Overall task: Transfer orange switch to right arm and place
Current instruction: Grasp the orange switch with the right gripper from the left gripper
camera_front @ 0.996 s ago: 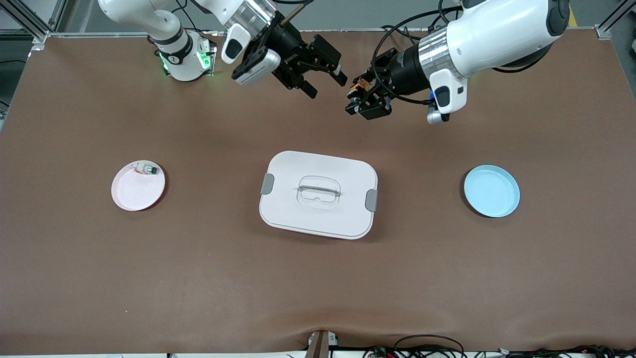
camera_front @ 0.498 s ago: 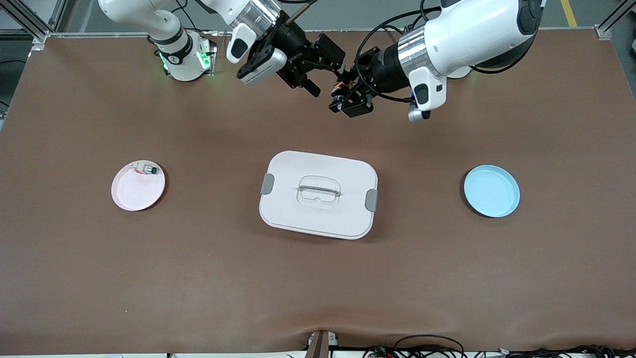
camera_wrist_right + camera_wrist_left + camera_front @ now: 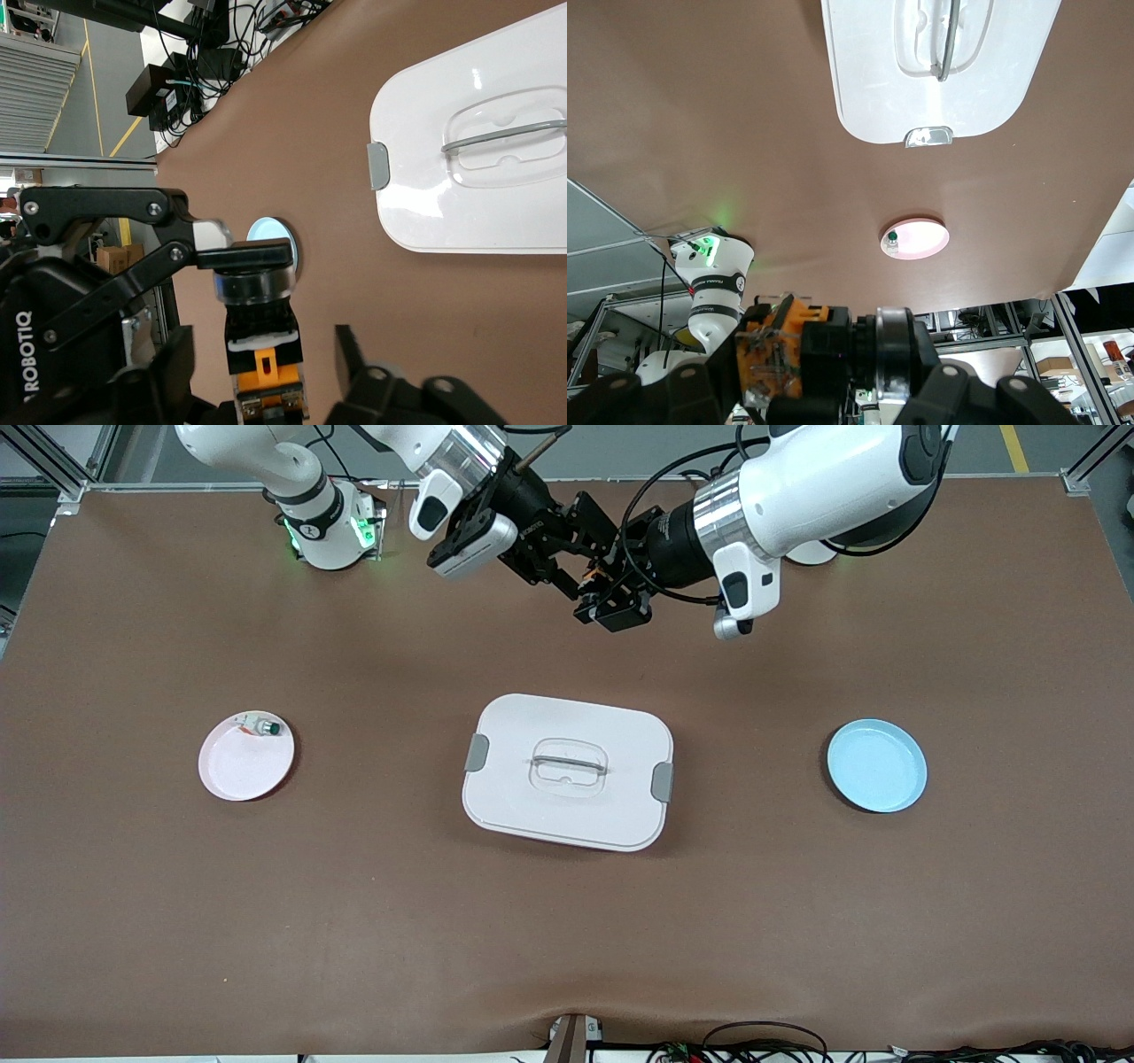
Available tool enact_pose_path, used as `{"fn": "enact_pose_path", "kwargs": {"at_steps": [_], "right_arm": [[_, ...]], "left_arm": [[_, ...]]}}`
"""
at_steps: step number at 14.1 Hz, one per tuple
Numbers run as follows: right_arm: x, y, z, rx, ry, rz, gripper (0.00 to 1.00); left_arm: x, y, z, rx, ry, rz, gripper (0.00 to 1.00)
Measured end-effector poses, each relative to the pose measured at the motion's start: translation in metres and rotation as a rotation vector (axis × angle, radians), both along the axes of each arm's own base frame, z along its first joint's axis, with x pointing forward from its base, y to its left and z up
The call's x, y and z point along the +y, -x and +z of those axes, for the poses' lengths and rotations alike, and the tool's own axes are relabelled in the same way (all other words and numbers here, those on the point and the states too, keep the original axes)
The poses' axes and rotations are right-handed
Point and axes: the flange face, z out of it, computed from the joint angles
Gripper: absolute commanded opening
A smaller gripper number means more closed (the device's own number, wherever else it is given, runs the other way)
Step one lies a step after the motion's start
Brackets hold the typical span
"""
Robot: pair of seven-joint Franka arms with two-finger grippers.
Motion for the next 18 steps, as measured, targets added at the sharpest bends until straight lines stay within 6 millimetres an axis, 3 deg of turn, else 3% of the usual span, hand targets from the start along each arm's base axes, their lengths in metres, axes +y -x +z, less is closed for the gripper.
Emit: {"fn": "enact_pose_path", "kwargs": {"at_steps": [7,12,15,18], "right_arm": [[0.0001,-0.0014,0.0007,-0.003,0.002,0.005,0.0],[0.0001,-0.0016,0.0008,-0.003,0.002,0.005,0.0],[0.0003,-0.002,0.0,-0.002,0.002,0.004,0.0],[0.0012,-0.0023,0.0023,0.0,-0.005,-0.001,0.0]], "left_arm": [[0.0014,-0.0016,0.0006,0.0,0.001,0.003,0.42],[0.0015,-0.0017,0.0006,0.0,0.001,0.003,0.73],[0.0015,-0.0023,-0.0004,0.002,0.001,0.003,0.8],[0.0007,-0.0036,-0.0036,0.007,0.001,0.003,0.95]]}}
